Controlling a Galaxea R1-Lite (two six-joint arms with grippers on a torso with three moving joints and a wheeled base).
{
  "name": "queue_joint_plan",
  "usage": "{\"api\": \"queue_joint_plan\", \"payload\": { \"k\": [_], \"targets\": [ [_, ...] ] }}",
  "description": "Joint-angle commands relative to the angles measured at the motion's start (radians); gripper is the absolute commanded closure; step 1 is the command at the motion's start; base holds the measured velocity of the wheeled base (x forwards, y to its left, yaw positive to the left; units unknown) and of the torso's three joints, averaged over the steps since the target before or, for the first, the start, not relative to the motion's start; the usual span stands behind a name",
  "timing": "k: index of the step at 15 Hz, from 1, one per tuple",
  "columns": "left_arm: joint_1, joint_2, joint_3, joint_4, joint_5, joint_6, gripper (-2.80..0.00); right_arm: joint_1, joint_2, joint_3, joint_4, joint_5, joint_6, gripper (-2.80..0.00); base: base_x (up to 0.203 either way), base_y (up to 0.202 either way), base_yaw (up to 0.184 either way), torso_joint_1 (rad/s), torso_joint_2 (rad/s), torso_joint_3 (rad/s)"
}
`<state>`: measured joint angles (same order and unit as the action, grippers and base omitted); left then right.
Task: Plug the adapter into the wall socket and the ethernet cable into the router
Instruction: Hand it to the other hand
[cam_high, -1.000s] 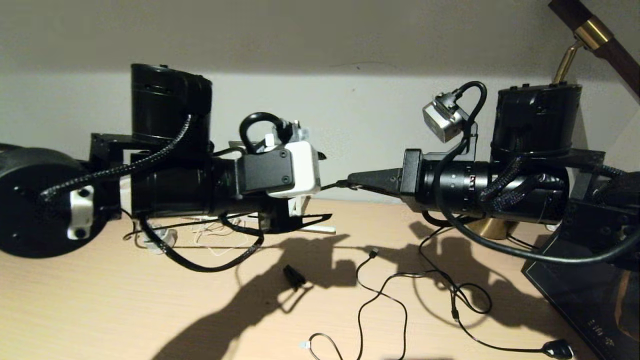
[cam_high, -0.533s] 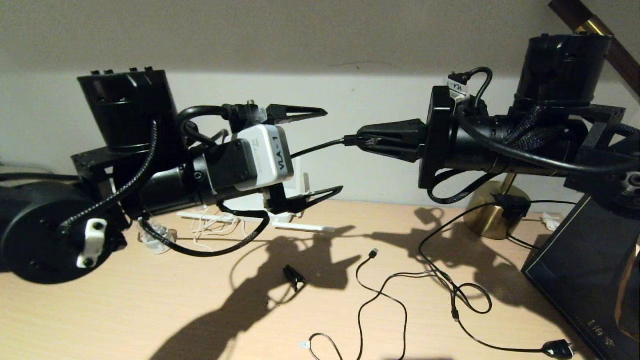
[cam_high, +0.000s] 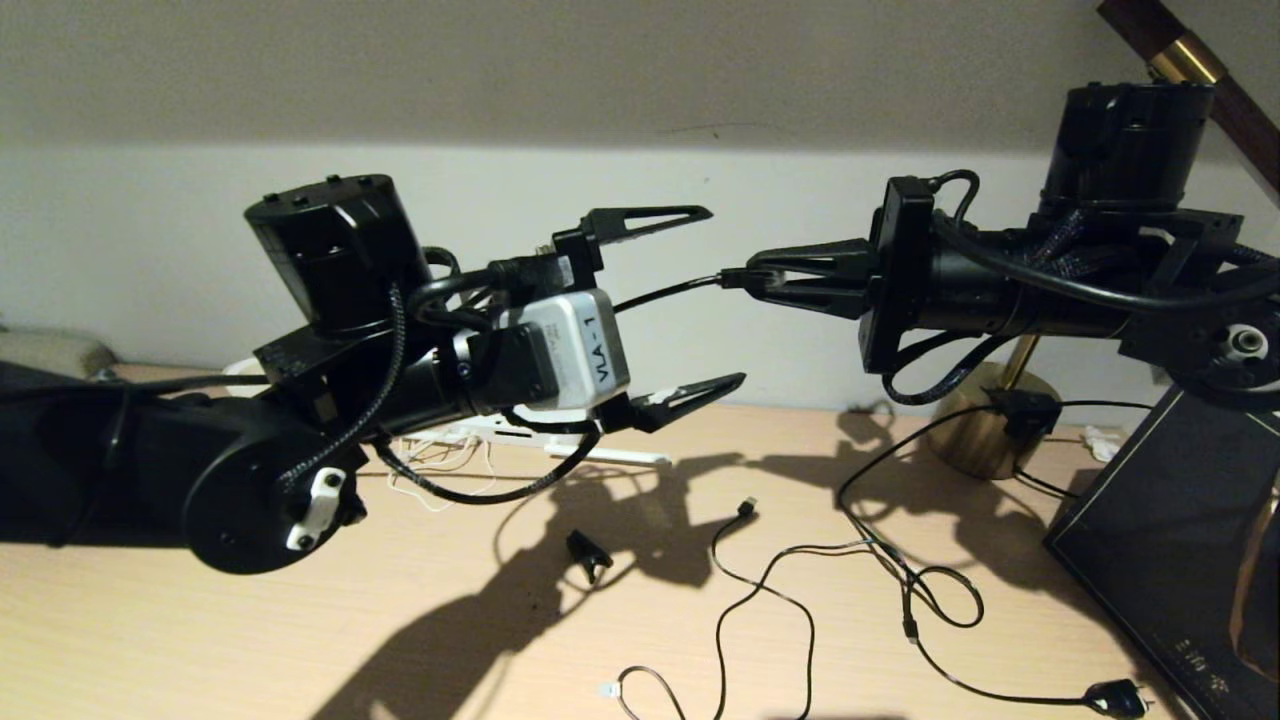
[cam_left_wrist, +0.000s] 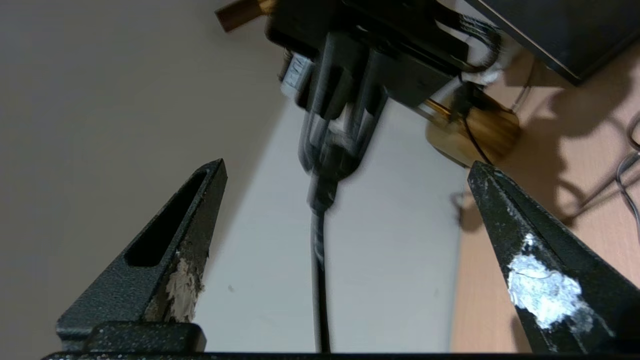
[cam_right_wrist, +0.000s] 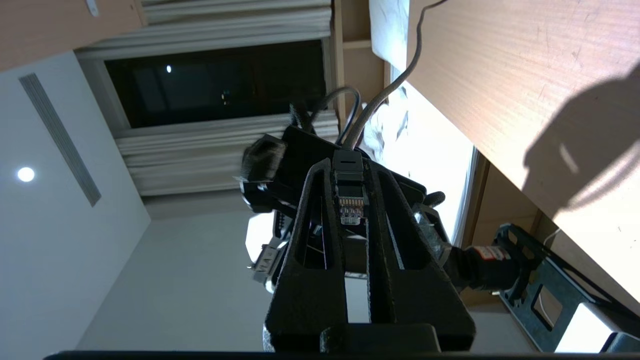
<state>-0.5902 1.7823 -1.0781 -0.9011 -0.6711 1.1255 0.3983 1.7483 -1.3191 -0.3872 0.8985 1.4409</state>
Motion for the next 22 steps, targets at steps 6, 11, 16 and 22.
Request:
{"api": "queue_joint_plan", "payload": {
  "k": [6,11,16,22],
  "targets": [
    [-0.007,0.048,-0.091,-0.032,-0.055,0.007,-2.80,-0.012,0.000,-0.006,-0.001,0.040,0.049,0.00,0.000,0.000,0.000,0.000,0.00,0.000],
    [0.016,0.084,-0.096,-0.083,-0.053,0.047,-2.80,-0.032,-0.006,-0.015,-0.002,0.060,0.081,0.00,0.000,0.000,0.000,0.000,0.00,0.000],
    [0.032,0.081,-0.100,-0.098,-0.050,0.071,-2.80,-0.030,-0.009,-0.014,-0.002,0.074,0.081,0.00,0.000,0.000,0.000,0.000,0.00,0.000],
    [0.044,0.083,-0.098,-0.098,-0.047,0.069,-2.80,-0.030,-0.027,0.001,-0.002,0.072,0.082,0.00,0.000,0.000,0.000,0.000,0.00,0.000]
  ]
}}
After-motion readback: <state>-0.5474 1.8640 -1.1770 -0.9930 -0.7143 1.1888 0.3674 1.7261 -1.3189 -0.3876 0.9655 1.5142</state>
